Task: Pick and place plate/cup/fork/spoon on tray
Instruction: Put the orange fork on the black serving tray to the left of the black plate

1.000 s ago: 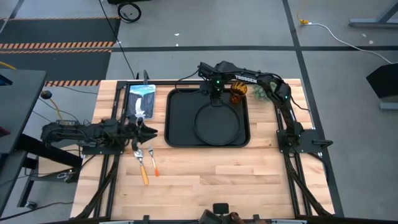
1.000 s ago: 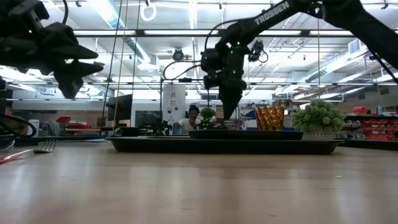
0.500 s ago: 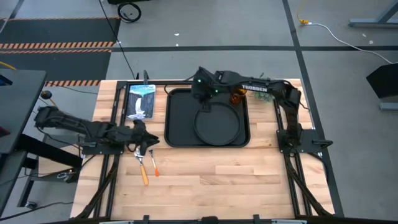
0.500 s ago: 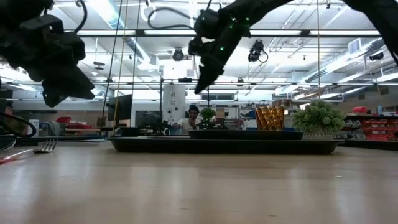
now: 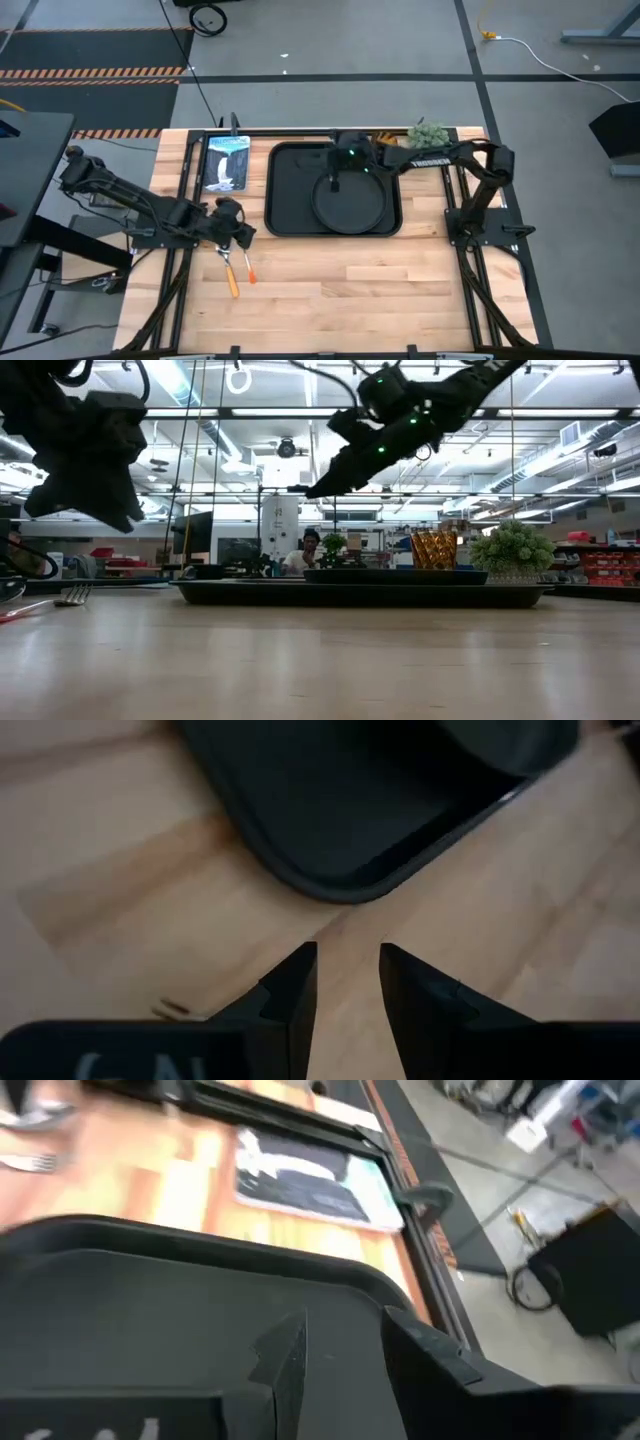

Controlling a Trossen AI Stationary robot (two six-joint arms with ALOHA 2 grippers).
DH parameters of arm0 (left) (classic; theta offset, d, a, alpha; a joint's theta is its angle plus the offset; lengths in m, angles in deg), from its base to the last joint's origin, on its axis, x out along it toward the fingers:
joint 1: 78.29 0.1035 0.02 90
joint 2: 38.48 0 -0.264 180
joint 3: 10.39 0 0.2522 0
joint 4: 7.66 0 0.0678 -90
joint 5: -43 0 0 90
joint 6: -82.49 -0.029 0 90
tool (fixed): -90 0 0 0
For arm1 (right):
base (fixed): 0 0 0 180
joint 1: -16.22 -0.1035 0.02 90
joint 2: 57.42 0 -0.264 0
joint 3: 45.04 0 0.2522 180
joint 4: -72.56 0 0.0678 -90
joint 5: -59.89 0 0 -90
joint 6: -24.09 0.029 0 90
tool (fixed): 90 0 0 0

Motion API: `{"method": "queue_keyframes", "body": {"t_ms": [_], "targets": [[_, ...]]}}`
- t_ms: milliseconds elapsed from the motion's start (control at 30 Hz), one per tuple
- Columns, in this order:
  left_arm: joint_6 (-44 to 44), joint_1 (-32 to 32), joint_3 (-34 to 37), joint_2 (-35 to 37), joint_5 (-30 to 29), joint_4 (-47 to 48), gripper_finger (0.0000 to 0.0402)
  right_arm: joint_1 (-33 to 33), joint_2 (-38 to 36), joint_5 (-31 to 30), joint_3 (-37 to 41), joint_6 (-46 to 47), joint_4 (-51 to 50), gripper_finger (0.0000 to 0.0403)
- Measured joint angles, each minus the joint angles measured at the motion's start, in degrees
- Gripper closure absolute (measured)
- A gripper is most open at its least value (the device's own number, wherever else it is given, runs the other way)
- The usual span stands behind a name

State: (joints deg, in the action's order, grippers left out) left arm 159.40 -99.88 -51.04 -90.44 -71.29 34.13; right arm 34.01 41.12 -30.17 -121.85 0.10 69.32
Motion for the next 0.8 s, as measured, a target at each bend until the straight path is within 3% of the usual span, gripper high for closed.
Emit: {"method": "queue_keyframes", "body": {"t_ms": [367, 567, 800], "targets": [[22.2, -3.8, -9.1, -18.4, 1.1, 9.3, 0.0283, -5.7, -9.6, -2.1, 11.5, 0.7, 3.0, 0.0266], [32.6, -4.4, -16.8, -29.2, 7.7, 21.4, 0.0283, -5.8, -12.3, -1.6, 15.3, 0.9, 3.9, 0.0266], [38.3, -4.0, -20.8, -36.8, 11.0, 23.1, 0.0283, -5.8, -13.1, 1.7, 16.6, 2.0, 5.3, 0.0266]]}}
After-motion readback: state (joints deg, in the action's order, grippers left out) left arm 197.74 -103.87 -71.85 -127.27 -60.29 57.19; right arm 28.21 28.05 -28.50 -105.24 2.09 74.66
